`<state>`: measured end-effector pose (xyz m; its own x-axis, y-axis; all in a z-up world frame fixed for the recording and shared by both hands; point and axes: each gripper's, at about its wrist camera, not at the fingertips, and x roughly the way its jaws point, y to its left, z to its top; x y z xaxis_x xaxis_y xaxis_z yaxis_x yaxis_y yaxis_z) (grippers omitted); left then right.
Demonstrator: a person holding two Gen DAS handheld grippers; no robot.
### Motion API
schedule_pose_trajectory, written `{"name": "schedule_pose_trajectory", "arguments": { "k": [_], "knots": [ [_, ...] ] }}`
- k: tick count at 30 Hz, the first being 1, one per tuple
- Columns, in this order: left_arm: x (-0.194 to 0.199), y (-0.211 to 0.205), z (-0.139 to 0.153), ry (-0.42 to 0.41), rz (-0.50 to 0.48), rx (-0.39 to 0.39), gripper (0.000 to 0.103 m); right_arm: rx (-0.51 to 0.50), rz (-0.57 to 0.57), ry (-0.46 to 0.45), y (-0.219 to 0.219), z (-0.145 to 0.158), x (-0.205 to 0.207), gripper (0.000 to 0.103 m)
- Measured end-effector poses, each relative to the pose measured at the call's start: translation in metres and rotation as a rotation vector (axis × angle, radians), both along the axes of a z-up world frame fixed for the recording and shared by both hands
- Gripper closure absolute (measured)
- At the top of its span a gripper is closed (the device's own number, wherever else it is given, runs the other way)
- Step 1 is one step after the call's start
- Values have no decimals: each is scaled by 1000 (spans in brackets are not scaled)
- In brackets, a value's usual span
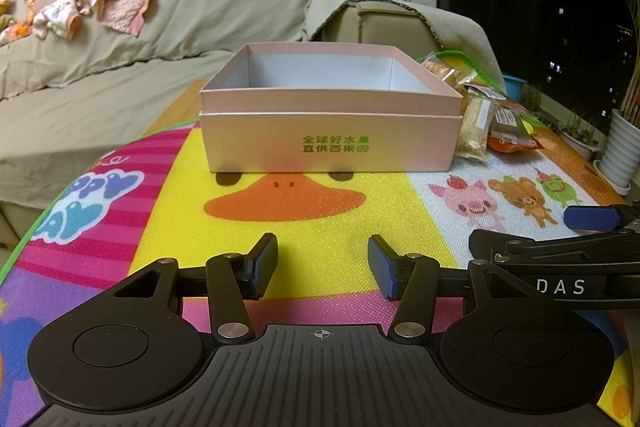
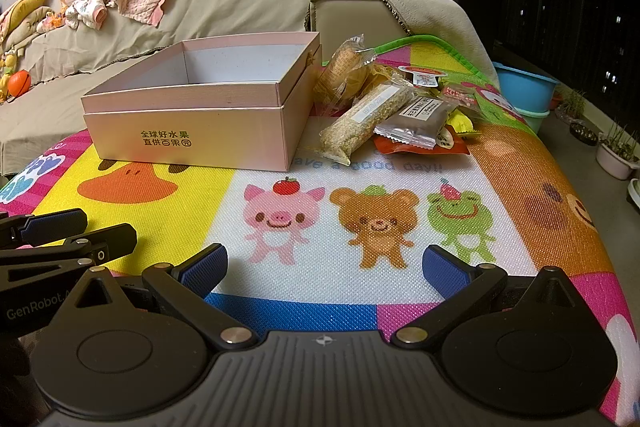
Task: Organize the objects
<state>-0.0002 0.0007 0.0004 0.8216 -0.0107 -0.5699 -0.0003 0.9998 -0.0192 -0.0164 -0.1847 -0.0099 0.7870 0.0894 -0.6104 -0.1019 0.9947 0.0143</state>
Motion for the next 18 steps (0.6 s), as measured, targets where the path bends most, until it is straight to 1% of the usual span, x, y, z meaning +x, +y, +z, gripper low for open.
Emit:
{"name": "schedule_pose_trajectory", "arguments": {
  "k": [18],
  "knots": [
    [-4,-1,1,1,0,5,48,0,0,0,0,0,0,0]
  ]
}}
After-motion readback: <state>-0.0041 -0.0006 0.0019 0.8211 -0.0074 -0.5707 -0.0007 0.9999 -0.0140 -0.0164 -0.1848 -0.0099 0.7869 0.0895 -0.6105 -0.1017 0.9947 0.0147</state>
